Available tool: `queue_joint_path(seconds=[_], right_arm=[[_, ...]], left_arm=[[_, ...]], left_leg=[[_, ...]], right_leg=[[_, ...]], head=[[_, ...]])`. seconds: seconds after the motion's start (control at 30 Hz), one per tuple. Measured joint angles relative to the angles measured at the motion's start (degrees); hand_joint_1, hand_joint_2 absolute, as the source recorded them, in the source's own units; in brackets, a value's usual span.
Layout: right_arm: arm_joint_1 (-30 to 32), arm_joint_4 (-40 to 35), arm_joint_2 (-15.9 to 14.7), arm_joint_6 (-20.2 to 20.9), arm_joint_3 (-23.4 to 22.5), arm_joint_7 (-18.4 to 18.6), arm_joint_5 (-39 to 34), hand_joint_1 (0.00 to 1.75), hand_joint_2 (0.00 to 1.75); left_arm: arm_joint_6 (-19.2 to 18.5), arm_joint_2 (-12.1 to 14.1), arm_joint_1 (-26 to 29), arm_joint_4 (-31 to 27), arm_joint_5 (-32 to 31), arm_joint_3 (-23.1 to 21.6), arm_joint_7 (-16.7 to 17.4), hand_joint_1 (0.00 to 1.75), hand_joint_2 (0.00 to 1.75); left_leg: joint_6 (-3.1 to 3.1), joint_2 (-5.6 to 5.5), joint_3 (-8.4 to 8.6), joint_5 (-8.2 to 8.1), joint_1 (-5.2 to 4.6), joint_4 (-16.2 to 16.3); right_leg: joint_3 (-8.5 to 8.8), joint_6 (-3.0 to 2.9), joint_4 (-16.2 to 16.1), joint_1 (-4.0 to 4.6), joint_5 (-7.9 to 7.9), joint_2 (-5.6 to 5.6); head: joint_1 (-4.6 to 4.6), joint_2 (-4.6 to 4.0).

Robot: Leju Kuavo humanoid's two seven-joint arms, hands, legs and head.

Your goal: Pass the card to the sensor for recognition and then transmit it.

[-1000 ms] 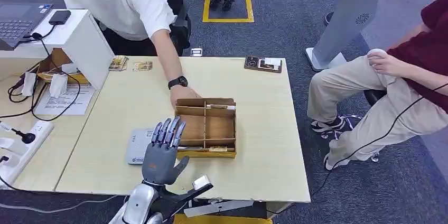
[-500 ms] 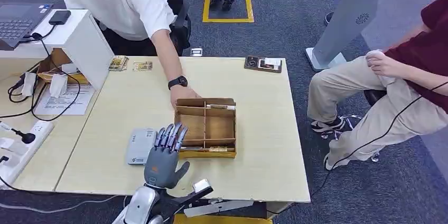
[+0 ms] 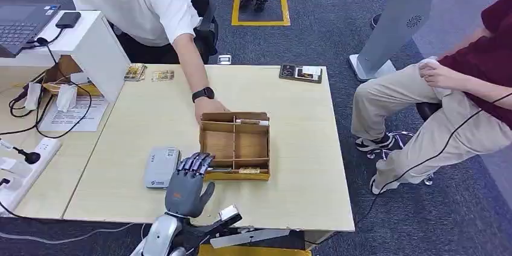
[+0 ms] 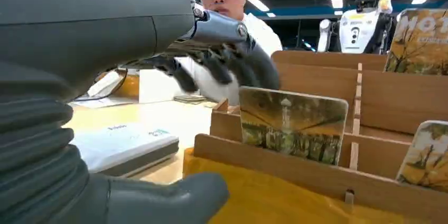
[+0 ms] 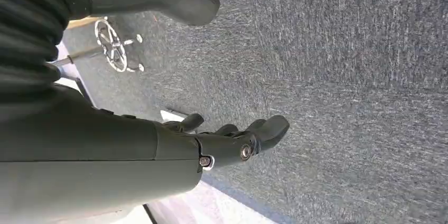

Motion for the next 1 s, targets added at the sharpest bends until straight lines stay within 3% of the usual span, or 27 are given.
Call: queue_joint_path(seconds=[1.0], right_arm=[[-0.3,0.0,0.0,0.1,0.1,-0.2,0.3,0.0,1.75]], left_arm=[[0.2,0.5,-1.9,2.4,4.7,-1.6,-1.8,1.75,1.75]], left_leg=[[0.0,0.0,0.0,0.0,0.0,0.0]], right_leg=[[0.02,0.0,0.0,0.0,0.0,0.0]], head=[[0.0,0.0]])
